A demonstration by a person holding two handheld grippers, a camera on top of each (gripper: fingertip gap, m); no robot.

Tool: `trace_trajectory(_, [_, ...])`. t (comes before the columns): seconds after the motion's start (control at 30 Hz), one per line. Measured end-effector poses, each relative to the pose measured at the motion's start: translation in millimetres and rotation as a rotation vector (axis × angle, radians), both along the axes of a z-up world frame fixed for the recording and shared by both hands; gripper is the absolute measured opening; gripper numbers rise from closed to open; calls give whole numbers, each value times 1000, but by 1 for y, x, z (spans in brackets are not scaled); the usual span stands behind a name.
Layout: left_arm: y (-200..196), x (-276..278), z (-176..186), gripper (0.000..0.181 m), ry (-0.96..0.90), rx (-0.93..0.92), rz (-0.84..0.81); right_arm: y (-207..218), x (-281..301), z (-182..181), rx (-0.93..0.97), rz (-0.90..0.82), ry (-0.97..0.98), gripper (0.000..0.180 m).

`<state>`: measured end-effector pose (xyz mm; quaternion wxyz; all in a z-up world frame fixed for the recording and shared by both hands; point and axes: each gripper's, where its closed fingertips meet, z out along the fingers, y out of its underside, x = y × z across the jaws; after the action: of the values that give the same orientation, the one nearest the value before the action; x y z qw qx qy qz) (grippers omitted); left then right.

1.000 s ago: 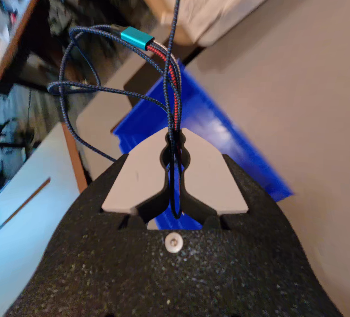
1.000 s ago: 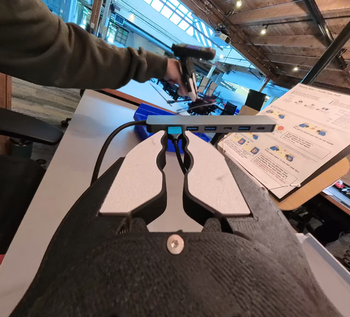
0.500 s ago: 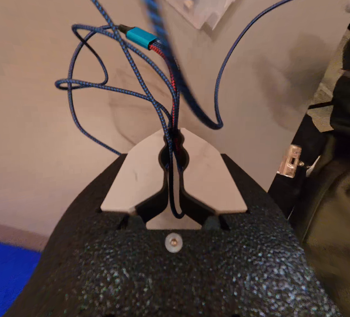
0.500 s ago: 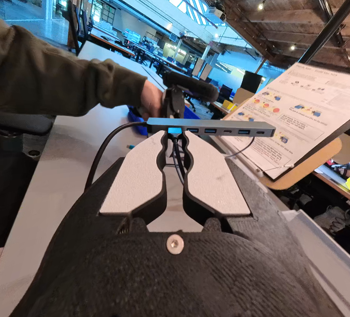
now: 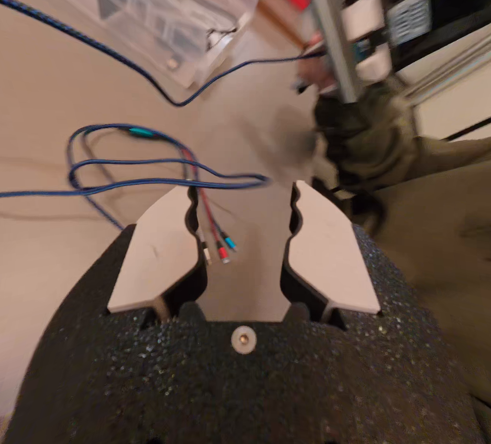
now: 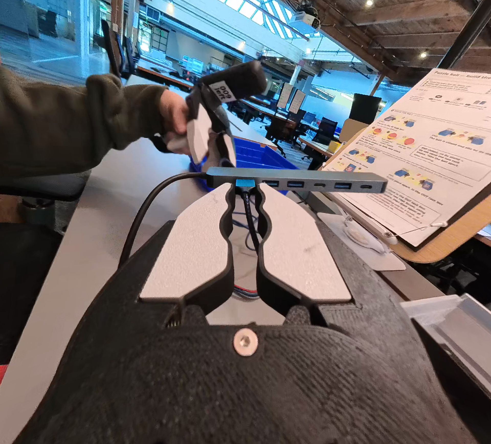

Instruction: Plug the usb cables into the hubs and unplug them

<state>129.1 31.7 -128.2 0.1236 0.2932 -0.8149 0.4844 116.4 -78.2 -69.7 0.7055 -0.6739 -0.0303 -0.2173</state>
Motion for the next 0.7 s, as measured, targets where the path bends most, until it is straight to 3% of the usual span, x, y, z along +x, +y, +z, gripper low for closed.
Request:
trace_trajectory(0.03, [0,-13,8,62,27,-76,-22,2,0,-1,8,5,9,14])
trace_trajectory(0.2, [-13,-65,26,59,-72,-338,-233,13,-4,-6,58,72,84,14])
trace_trajectory(0.33, [-33,-51,8,67,-111,-317,-135,21,-12,-7,95,136,102,13])
trace_trajectory(0.43, [-46,-52,25,70,-6,-501,-158,27,-17,-11,98,173,115,14])
trace_trajectory(0.5, [-49,-43,34,61,103,-598,-121,32,-19,-18,67,173,102,14])
trace_trajectory(0.7, [-64,-32,17,40,406,-629,-107,45,-20,-39,-47,120,61,14])
